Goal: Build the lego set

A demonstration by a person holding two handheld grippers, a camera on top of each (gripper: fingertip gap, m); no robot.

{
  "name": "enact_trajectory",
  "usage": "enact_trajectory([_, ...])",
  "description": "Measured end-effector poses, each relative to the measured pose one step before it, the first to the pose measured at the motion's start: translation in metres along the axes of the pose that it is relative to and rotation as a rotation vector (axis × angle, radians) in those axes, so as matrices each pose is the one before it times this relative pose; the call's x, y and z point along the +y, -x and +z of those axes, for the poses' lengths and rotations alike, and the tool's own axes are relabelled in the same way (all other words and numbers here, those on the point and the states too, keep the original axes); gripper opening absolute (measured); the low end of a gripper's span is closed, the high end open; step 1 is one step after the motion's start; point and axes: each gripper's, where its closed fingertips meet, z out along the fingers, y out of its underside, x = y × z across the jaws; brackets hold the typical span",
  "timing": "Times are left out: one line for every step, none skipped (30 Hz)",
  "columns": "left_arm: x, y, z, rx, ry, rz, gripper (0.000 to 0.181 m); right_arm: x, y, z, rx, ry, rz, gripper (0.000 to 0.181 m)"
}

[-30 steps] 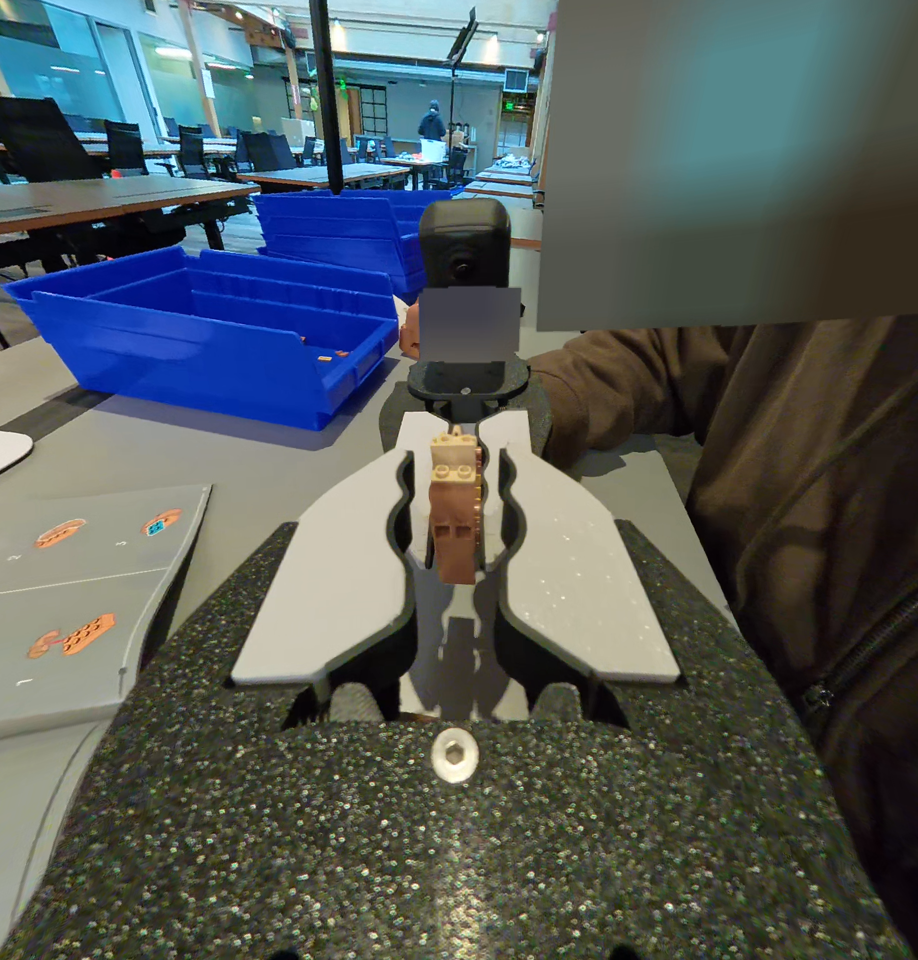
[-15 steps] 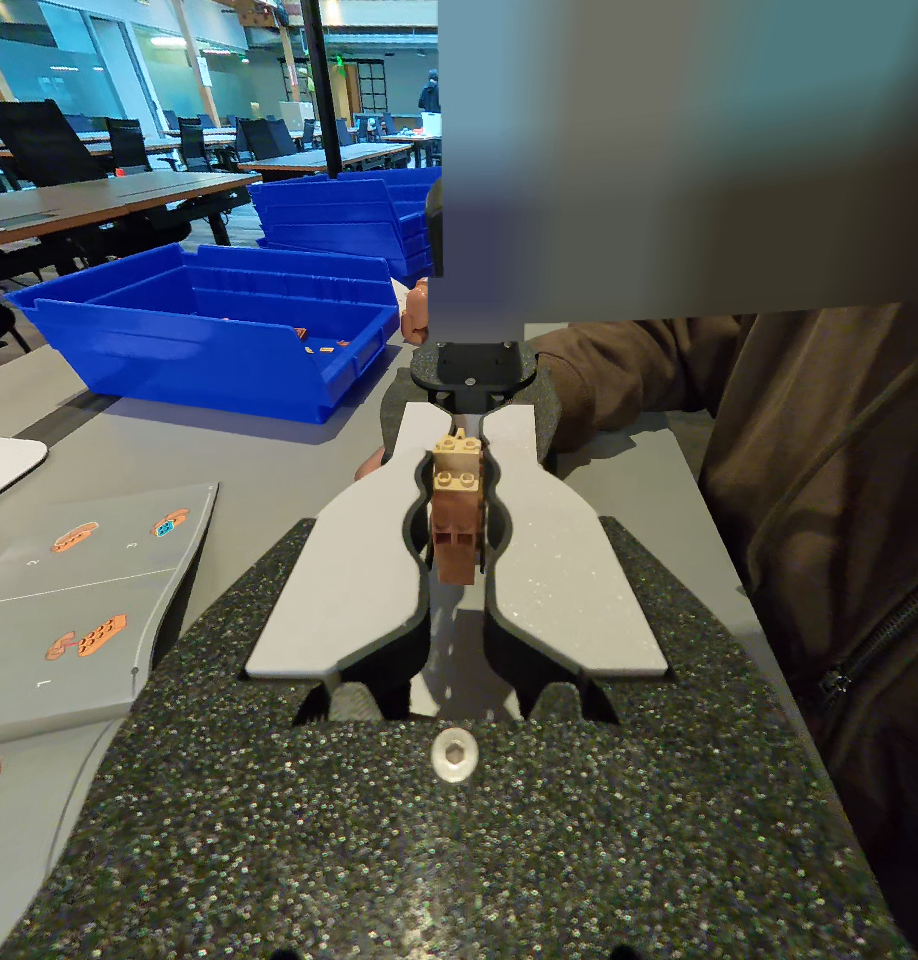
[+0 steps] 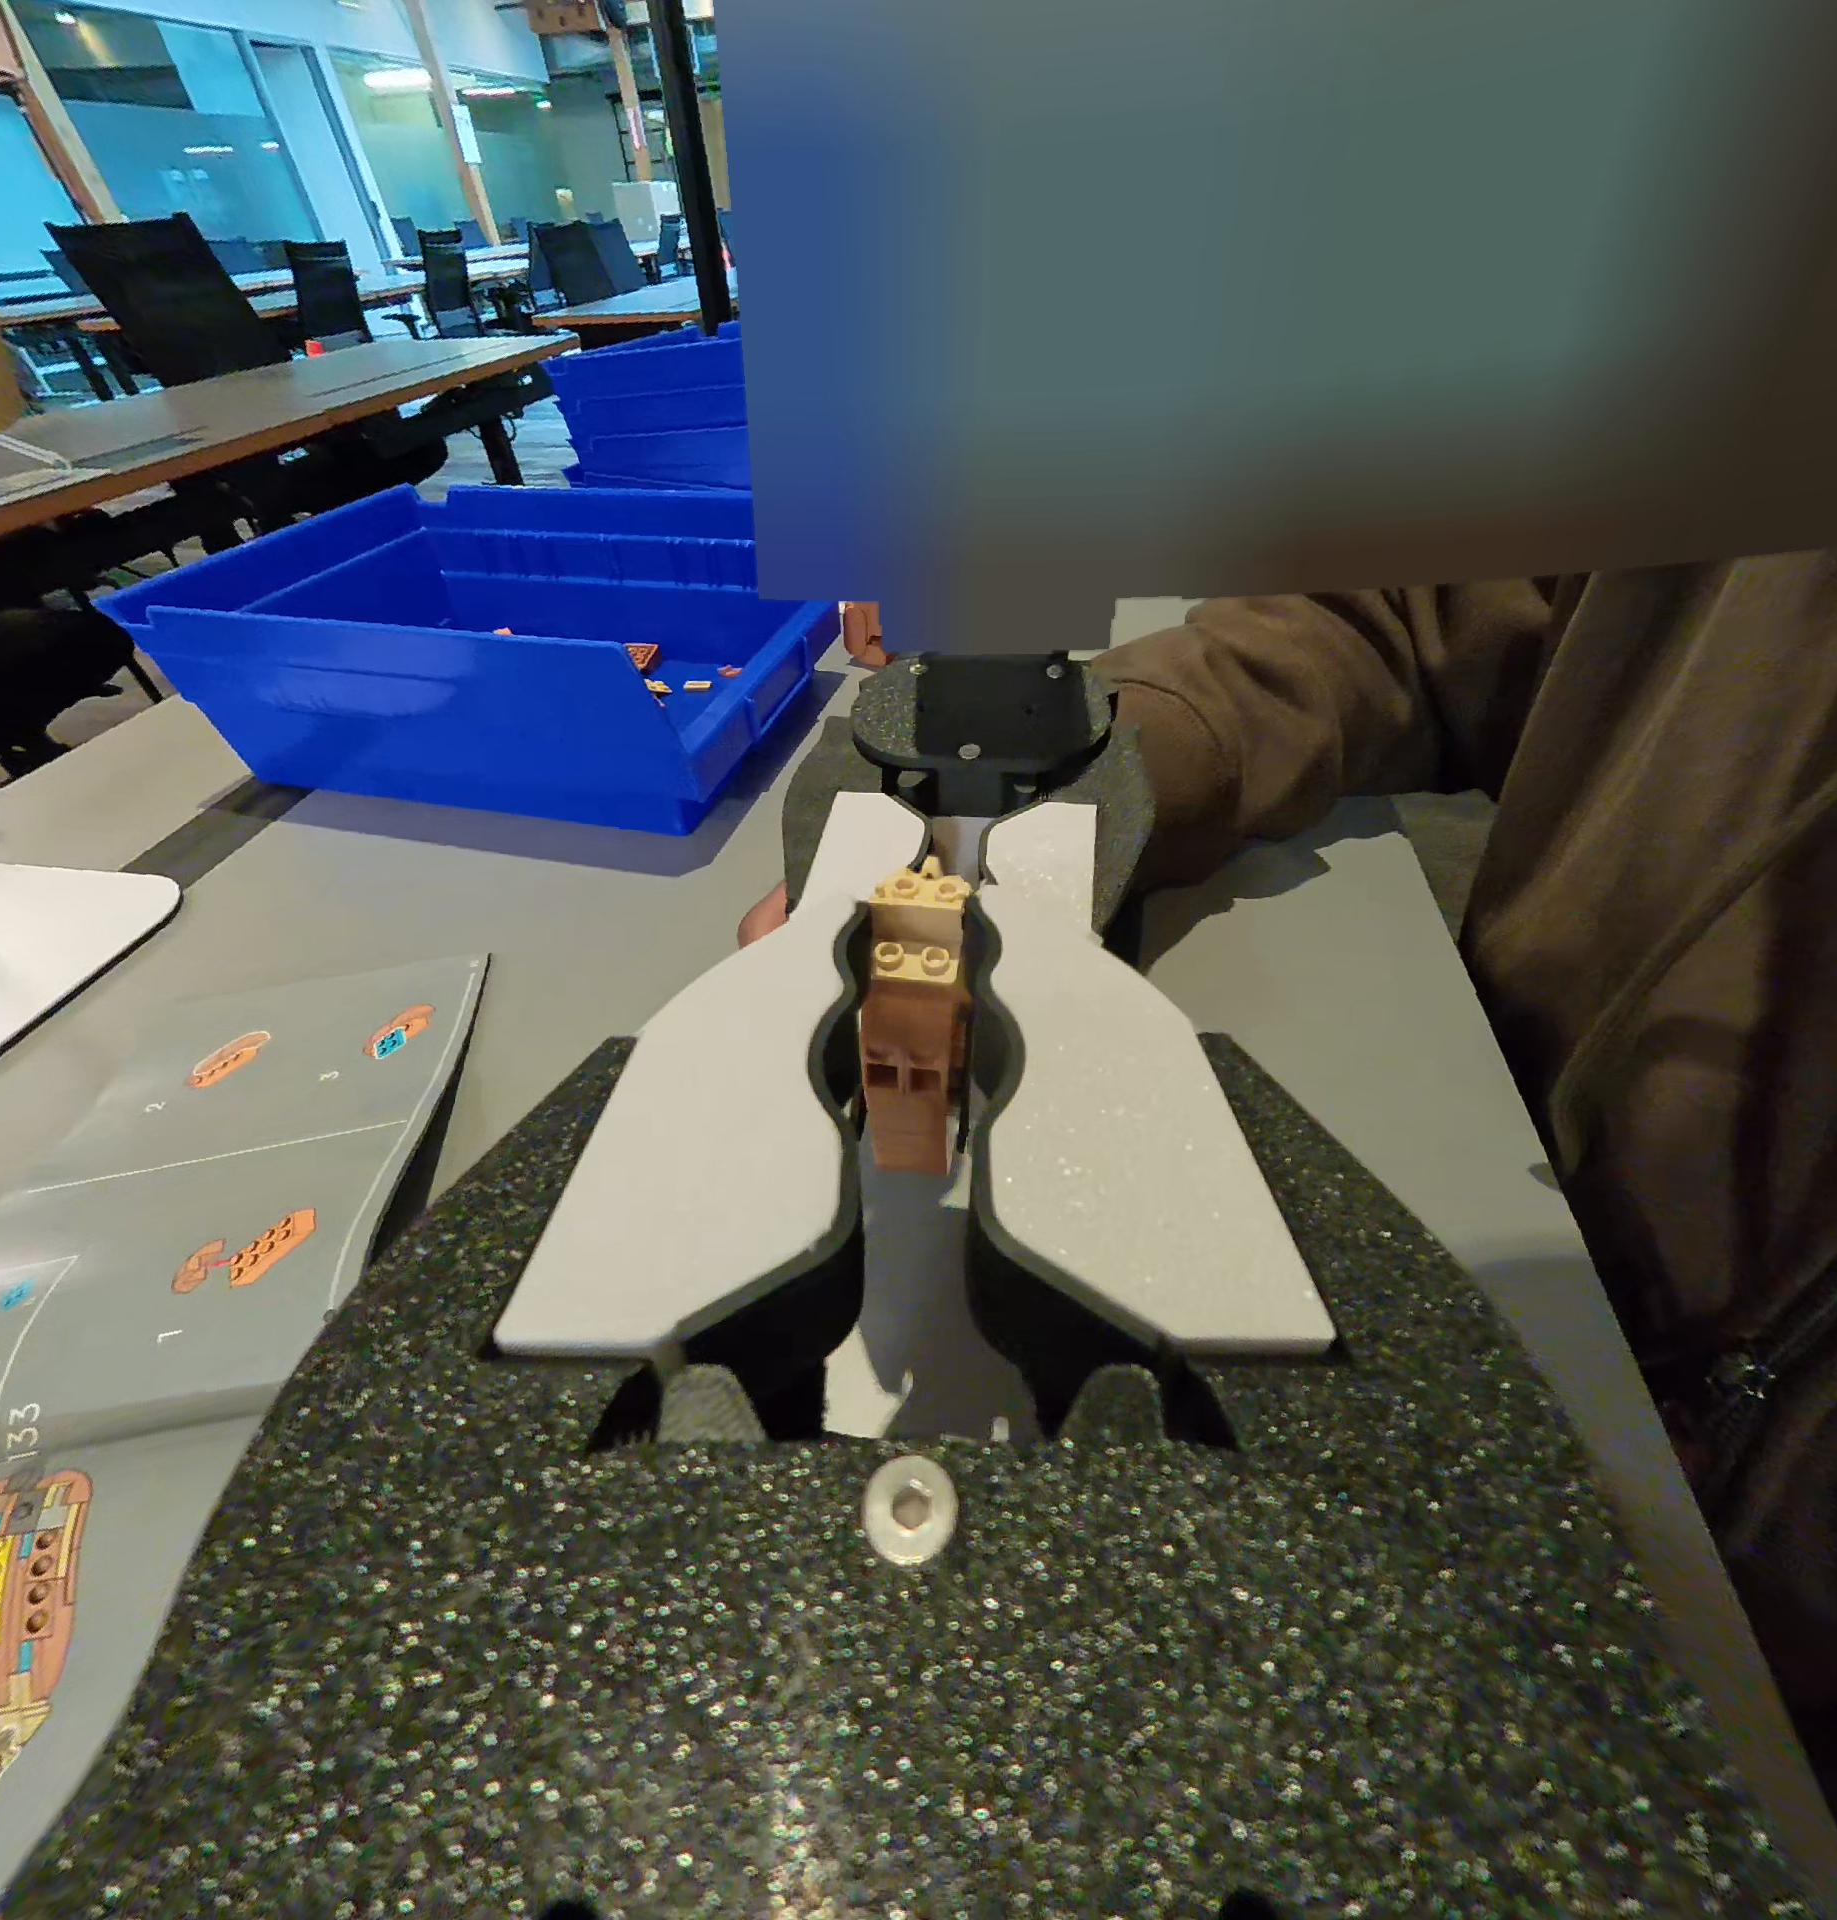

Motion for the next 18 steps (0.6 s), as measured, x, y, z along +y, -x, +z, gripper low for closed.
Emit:
enact_trajectory([0.00024, 0.0001, -0.00001, -0.0044, 0.0023, 0.0034, 0.017, 0.00021, -0.00012, 0.00003, 0.002, 0.0019, -0.0018, 0.021])
enact_trajectory([0.00019, -0.00011, 0.00009, -0.0023, 0.0021, 0.0035, 0.017, 0.00019, -0.00015, 0.00016, 0.0016, 0.0018, -0.0007, 0.021])
enact_trajectory([0.00022, 0.0003, 0.00004, -0.0039, 0.0029, 0.0013, 0.017, 0.00028, -0.00045, 0.00011, 0.0041, 0.0025, -0.0004, 0.021])
enact_trajectory([0.00038, 0.00048, 0.00022, -0.0052, 0.0038, 0.0014, 0.017, 0.00035, -0.00048, 0.00013, 0.0036, 0.0031, -0.0007, 0.021])
enact_trajectory([0.00034, 0.00008, 0.00031, -0.0034, 0.0028, 0.0024, 0.017, 0.00026, -0.00021, 0.00005, 0.0015, 0.0023, -0.0009, 0.021])
enact_trajectory([0.00009, 0.00013, 0.0003, -0.0034, 0.0015, 0.0005, 0.017, 0.00014, -0.00024, -0.00007, 0.0024, 0.0011, -0.0011, 0.021])
enact_trajectory([0.0001, 0.00006, 0.00044, -0.0032, 0.0009, -0.0008, 0.017, 0.00011, -0.00019, 0.00002, 0.0023, 0.001, -0.0014, 0.021])
enact_trajectory([0.00007, -0.00014, 0.00027, -0.0014, 0.0012, -0.0008, 0.017, 0.00014, 0.00009, 0.00007, 0.0007, 0.0013, -0.0013, 0.021])
enact_trajectory([0.00014, -0.00004, 0.00008, -0.0008, 0.0014, -0.0002, 0.017, 0.00011, -0.00007, 0.00008, 0.0009, 0.0011, -0.0011, 0.021])
enact_trajectory([0.00009, 0.0001, -0.00001, -0.002, 0.0008, -0.0009, 0.017, 0.00007, -0.0002, -0.00003, 0.0026, 0.0006, -0.0001, 0.021])
enact_trajectory([0.00003, 0.00038, -0.00002, -0.0037, 0.0002, -0.0014, 0.017, 0.00005, -0.00036, -0.00004, 0.0021, 0.0004, 0.0007, 0.021])
enact_trajectory([0.0, 0.00005, 0.00014, -0.002, -0.0014, 0.0004, 0.017, -0.00004, 0.00019, -0.00004, -0.001, -0.0004, -0.0002, 0.021])
enact_trajectory([-0.00013, -0.00033, -0.00003, 0.0007, -0.0027, 0.0019, 0.017, -0.00016, 0.00051, -0.00014, -0.0026, -0.0015, -0.0019, 0.021])
enact_trajectory([-0.00032, -0.00048, 0.0, 0.0025, -0.0044, 0.0005, 0.017, -0.00036, 0.00065, -0.00029, -0.0038, -0.0034, -0.0023, 0.021])
enact_trajectory([-0.00067, -0.00037, 0.00015, 0.0038, -0.0092, -0.0046, 0.017, -0.00084, 0.00067, -0.00051, -0.0053, -0.007, 0.0005, 0.021])
enact_trajectory([-0.00107, -0.00026, 0.00002, 0.0066, -0.0156, -0.0091, 0.017, -0.00132, 0.00047, -0.00063, -0.0068, -0.0112, 0.0052, 0.021])
enact_trajectory([-0.00145, 0.00023, -0.00033, 0.0042, -0.0182, -0.0077, 0.017, -0.00182, 0.00048, -0.00075, -0.0078, -0.0154, 0.0099, 0.021])
enact_trajectory([-0.00063, 0.00039, -0.00049, 0.0021, -0.012, -0.0048, 0.019, -0.00243, 0.0006, -0.0011, -0.0102, -0.0204, 0.0131, 0.021])
